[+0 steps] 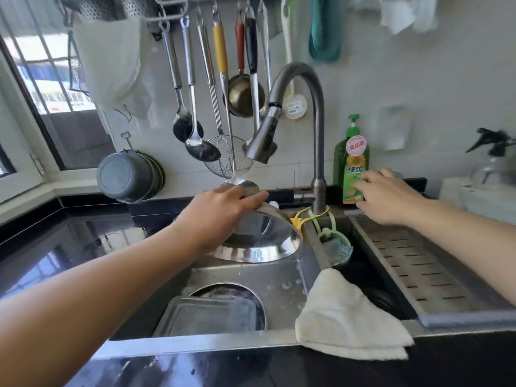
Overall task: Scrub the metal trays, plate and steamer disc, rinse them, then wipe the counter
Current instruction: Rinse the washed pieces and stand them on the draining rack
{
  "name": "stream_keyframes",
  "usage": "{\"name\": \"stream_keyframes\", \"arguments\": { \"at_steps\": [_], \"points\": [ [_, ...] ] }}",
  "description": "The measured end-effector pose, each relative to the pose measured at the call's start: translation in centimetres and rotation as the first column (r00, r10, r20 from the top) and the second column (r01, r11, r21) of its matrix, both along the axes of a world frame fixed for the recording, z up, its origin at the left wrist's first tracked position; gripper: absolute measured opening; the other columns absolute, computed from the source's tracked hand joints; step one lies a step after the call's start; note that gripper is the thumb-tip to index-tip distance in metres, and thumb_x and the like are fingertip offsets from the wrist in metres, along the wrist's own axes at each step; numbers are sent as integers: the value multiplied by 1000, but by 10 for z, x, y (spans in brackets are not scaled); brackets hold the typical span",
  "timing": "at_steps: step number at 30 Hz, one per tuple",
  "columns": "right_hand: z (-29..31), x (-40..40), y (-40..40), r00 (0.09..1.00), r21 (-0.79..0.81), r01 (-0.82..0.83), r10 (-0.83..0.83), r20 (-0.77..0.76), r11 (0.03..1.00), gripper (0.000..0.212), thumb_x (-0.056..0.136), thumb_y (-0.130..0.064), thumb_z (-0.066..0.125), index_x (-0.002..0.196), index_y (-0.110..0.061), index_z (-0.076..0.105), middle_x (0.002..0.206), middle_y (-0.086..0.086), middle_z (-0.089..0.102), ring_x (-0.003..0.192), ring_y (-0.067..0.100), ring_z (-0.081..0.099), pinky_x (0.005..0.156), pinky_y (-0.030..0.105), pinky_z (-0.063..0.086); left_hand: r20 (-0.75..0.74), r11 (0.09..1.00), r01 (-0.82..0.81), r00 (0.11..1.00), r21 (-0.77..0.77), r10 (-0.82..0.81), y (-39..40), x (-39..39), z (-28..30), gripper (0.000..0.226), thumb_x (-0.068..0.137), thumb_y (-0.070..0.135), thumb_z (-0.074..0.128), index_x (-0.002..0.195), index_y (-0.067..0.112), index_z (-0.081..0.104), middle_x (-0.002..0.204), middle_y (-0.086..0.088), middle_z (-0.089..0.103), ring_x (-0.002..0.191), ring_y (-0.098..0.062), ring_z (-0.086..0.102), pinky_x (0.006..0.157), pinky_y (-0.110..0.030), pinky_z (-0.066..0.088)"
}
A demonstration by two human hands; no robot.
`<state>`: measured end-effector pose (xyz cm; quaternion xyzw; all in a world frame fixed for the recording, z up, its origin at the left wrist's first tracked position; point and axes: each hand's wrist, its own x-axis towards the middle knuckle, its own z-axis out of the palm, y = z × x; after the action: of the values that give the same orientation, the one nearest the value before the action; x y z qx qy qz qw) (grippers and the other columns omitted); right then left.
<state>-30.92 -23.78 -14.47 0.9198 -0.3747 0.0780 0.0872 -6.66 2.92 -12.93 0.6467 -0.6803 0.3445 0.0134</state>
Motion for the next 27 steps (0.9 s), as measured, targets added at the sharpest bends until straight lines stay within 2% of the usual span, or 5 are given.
{"name": "stream_keyframes", "arguments": {
  "at_steps": [4, 12, 19, 23, 27],
  "points": [
    [20, -50, 0, 997, -3, 65, -64, 53, 998, 54, 100, -37, 53, 151, -20, 45, 157, 9, 36, 142, 32, 27, 117, 47, 31, 19, 991, 115, 993, -69, -114, -16, -45, 16, 70, 82, 9, 52, 151, 20, 52, 111, -10, 65, 90, -34, 66, 61, -46, 56],
    [33, -124, -8, 956, 90, 187, -202, 213, 978, 48, 101, -36, 53, 147, -23, 50, 152, 7, 41, 142, 30, 26, 116, 44, 28, 183, 919, 380, 916, -103, -358, -121, -127, -14, 75, 81, 5, 79, 148, 19, 47, 111, -12, 64, 96, -35, 64, 85, -58, 55],
    [6, -155, -7, 951, 127, 232, -252, 179, 964, 46, 102, -34, 53, 146, -22, 51, 152, 5, 42, 143, 29, 27, 118, 41, 24, 276, 869, 466, 824, 163, -494, -173, -161, -82, 59, 98, 14, 43, 157, 22, 40, 128, -12, 58, 116, -35, 58, 111, -62, 40],
    [-9, -157, -9, 957, 157, 223, -246, 153, 962, 45, 102, -34, 54, 145, -21, 52, 151, 5, 43, 143, 28, 27, 118, 43, 27, 198, 833, 439, 832, 338, -519, -176, -149, -109, 91, 91, 10, 69, 165, 26, 17, 151, -9, 45, 138, -33, 43, 119, -48, 35],
    [-14, -149, -8, 953, 178, 234, -262, 153, 956, 42, 102, -33, 53, 143, -21, 54, 151, 6, 44, 142, 29, 28, 117, 43, 29, 28, 841, 318, 930, 438, -366, -174, -149, -110, 107, 93, 7, 67, 164, 37, -7, 173, 0, 12, 160, -27, 4, 130, -48, 4]
  ]
}}
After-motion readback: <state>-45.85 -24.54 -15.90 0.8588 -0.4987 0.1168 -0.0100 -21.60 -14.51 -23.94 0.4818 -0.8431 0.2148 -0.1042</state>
